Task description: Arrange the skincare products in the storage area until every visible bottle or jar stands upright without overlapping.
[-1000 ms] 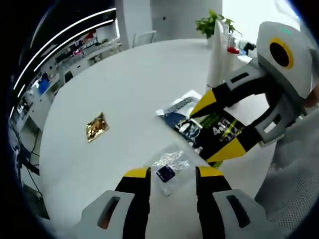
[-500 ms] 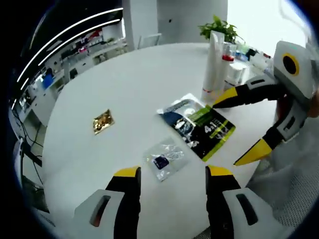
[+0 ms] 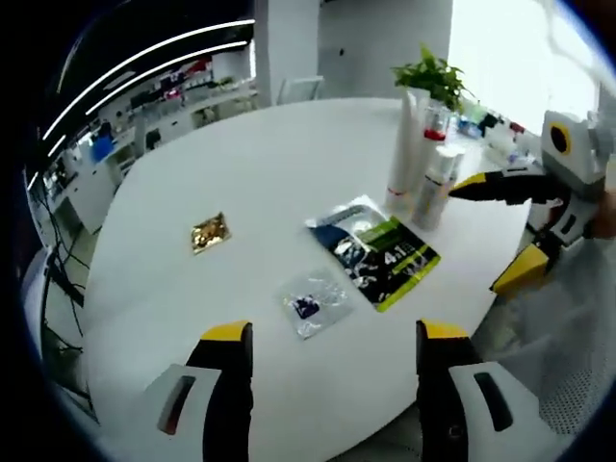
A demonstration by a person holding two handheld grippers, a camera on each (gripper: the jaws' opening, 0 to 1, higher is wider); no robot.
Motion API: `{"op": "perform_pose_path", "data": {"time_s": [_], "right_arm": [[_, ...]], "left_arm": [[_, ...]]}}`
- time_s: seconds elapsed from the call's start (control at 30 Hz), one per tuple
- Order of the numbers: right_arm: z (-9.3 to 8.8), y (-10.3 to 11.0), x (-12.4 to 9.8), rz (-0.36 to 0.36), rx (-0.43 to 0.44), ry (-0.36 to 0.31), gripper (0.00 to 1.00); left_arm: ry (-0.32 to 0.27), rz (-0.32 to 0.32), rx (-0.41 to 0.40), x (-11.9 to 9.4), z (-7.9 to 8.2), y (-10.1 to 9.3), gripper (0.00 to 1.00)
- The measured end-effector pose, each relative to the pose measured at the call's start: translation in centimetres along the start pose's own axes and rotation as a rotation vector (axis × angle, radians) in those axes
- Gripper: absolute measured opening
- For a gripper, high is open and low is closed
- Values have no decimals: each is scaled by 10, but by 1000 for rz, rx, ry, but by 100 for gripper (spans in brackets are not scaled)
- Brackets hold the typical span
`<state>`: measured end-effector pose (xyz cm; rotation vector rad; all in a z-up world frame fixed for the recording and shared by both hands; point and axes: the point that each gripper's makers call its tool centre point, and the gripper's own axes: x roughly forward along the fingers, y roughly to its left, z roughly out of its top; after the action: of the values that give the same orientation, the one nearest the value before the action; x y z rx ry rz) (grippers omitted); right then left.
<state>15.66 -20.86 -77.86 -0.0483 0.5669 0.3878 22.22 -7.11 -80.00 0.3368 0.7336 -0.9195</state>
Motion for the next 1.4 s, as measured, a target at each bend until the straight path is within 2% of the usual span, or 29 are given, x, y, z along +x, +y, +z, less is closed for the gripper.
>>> {"op": "perform_pose_path", "data": {"time_s": [0.23,0.37,0.57,0.73,0.87,1.13,1.4], "right_arm": [[3,-22,-27,-71,61,-39,85],[2,-29,-36,-100,81,-51,87],[-1,-33,-44,-124,116,-69,91],[-5,-35,-50,-162,161,-91,98],[-8,-38,-55,-186,176,-101,99],[-10,-44,-56,-211,190,-115,99],[-11,-45,-56,-216,187,-114,98]], "left_arm": [[-22,0,-35,-14,-2,2,75],[-28,-3,-22,-23,-6,0,81],[-24,-23,-40,-32,-12,-5,90],[-16,-34,-48,-38,-18,-9,92],[-15,-18,-41,-41,-23,-8,97],[9,-14,-40,-44,-33,-7,97],[9,-28,-35,-40,-28,-9,97]]}}
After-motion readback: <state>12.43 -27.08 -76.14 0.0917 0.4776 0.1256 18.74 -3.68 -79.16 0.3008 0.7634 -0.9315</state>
